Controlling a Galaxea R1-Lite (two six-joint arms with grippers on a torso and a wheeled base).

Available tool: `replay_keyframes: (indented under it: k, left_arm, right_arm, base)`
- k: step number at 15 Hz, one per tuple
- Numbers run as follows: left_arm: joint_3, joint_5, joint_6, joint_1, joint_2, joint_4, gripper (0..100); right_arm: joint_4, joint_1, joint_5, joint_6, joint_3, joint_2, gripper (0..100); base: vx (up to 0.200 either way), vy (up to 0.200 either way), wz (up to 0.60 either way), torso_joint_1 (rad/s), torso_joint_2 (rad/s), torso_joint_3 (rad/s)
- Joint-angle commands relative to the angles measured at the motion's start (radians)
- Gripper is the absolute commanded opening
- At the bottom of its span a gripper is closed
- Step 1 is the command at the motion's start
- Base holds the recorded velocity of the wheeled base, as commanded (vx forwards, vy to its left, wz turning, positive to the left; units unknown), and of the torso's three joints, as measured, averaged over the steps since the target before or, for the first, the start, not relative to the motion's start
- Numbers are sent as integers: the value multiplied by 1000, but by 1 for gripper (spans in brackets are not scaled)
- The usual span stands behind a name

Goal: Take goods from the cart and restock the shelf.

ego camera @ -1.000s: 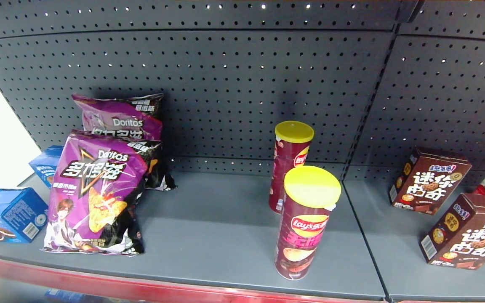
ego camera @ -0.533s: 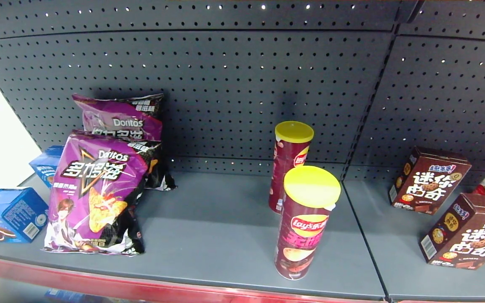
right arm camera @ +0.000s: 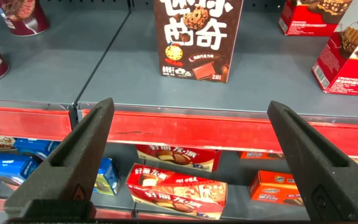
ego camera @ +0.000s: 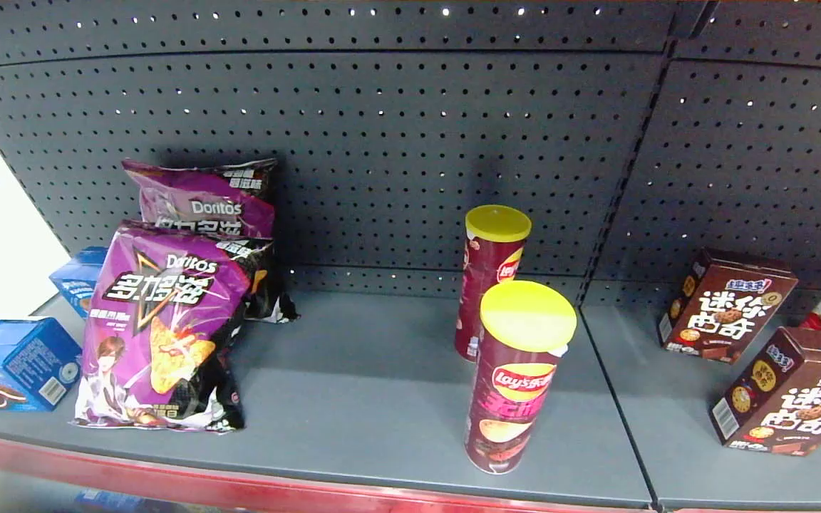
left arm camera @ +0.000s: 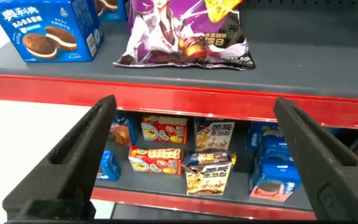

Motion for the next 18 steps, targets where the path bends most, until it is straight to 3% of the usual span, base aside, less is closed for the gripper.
replay_keyframes:
  k: [1,11,14,18]
  left_arm:
    - [1,1,-2,1,-4,0,100]
    - [1,-4,4,1,-4,0,100]
    - [1,-14,9,1,-4,0,100]
    - [1,-16,9,1,-4,0,100]
  right_arm:
    - [0,0,1,0,0,2,100]
    - [0,0,1,0,0,2,100]
    - [0,0,1,0,0,2,100]
    - [0,0,1,0,0,2,100]
  base:
    - [0,0,0,0,0,0]
    - [0,0,0,0,0,0]
    - [0,200,0,-2,2,2]
    - [0,0,0,0,0,0]
